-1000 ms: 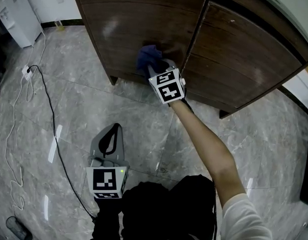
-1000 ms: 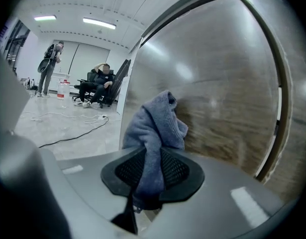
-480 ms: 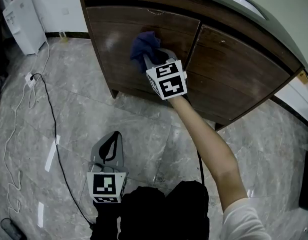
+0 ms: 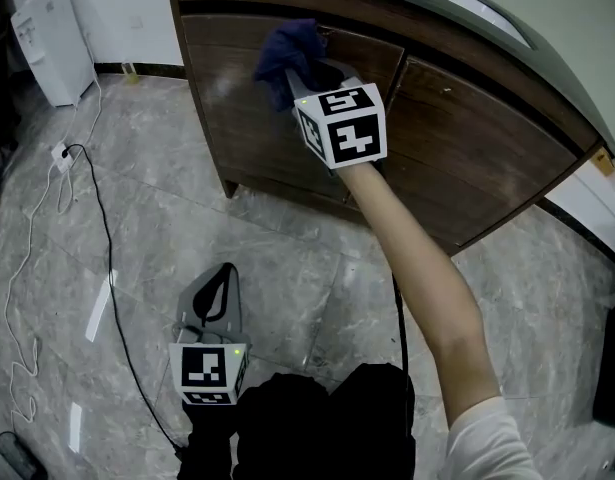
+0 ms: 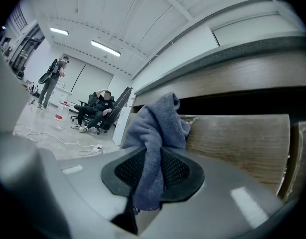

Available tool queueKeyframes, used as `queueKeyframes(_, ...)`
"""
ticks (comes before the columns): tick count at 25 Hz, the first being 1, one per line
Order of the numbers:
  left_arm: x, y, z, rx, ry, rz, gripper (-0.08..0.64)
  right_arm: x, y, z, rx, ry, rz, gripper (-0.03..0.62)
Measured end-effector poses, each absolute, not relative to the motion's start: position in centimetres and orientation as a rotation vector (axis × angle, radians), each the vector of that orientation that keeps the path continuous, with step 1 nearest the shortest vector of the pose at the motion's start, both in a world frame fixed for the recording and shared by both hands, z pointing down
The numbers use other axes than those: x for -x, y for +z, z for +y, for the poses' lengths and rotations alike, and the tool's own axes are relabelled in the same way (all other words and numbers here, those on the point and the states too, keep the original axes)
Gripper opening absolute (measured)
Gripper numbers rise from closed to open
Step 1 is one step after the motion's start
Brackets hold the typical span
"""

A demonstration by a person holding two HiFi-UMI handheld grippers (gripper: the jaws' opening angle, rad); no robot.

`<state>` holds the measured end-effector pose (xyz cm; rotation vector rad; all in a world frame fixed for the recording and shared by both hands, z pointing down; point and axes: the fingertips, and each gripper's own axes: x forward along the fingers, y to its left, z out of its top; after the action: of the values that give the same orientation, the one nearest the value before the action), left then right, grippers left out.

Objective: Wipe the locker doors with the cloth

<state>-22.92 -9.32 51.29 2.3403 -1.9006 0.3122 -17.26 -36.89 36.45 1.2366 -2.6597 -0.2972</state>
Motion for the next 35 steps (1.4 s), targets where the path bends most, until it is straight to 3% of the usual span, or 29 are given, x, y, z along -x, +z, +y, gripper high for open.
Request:
queueKeyframes(9,23.4,51.7,-9.4,-2.331,0.316,-1.900,0.000,18.4,33.8,-37.0,-1.252,-0.369,-2.681,0.087)
queueKeyframes(35,25.7,54.4,-10.5,-2.270,0.329,-1.892,0.000,22.2,54.6,-36.8,-1.063,-0.144,-2.523,0.087)
